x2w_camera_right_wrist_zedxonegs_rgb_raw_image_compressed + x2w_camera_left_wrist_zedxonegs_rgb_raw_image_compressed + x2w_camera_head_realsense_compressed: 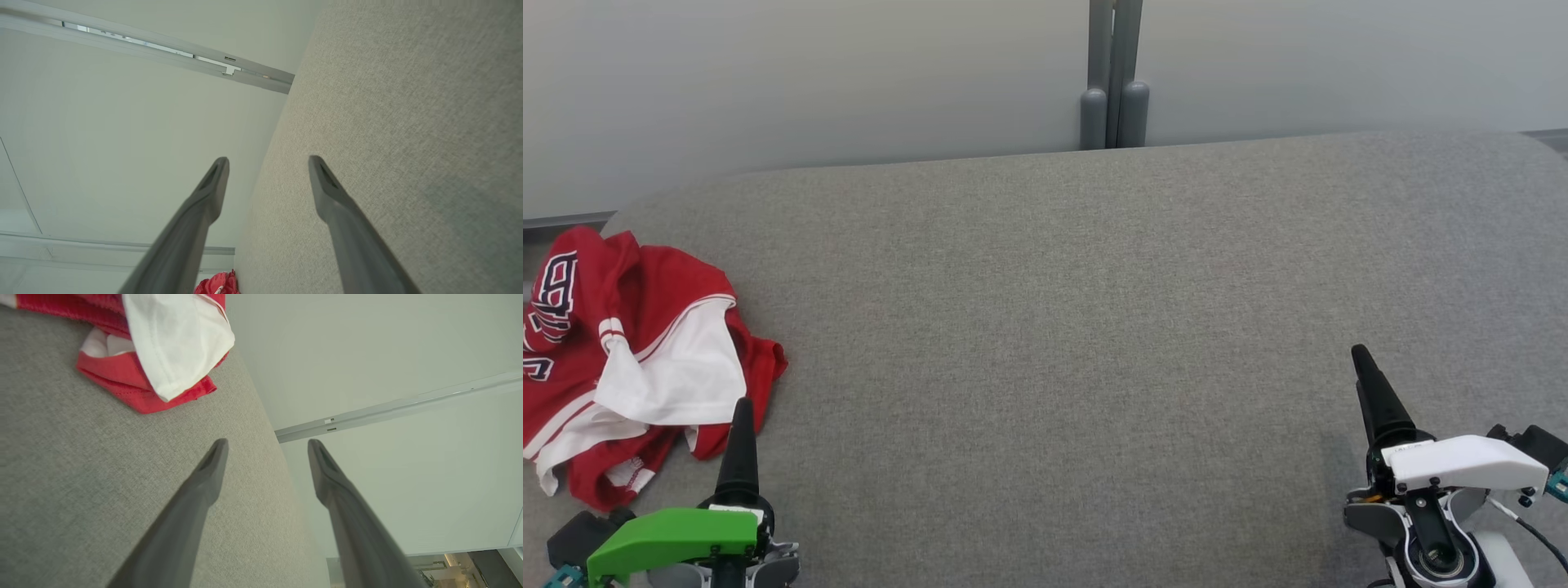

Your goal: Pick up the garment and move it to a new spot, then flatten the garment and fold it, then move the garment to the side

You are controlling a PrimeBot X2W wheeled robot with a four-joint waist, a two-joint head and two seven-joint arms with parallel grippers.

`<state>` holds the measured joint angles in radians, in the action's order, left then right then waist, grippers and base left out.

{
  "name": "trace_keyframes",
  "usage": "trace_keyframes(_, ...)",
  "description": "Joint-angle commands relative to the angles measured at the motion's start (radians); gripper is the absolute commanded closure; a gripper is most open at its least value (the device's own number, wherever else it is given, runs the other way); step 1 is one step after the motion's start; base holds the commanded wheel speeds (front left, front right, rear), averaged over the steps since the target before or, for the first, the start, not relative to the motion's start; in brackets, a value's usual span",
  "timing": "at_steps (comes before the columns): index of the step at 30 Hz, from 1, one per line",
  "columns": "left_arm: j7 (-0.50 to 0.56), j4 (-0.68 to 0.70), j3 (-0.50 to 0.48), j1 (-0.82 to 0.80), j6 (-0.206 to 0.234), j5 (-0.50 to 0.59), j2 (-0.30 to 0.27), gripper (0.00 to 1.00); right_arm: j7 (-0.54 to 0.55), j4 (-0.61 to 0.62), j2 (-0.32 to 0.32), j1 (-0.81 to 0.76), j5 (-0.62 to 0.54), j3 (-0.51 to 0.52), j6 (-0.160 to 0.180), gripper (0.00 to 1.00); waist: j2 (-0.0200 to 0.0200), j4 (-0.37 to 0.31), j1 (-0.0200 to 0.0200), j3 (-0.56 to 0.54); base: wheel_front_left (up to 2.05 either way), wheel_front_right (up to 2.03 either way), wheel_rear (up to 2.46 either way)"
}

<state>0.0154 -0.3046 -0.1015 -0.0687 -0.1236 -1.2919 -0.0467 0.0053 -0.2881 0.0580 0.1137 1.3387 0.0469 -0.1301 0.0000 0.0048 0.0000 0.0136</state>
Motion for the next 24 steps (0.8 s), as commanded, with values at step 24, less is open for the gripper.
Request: trace_keyframes(24, -0.094, -0.029, 0.024, -0.008, 0.009, 0.494, -0.002, 0.0, -0.091, 0.009, 0.03, 0.015, -0.473, -0.077, -0.001, 0.0, 0.0, -0.003, 0.0, 0.003, 0.0, 0.0, 0.0)
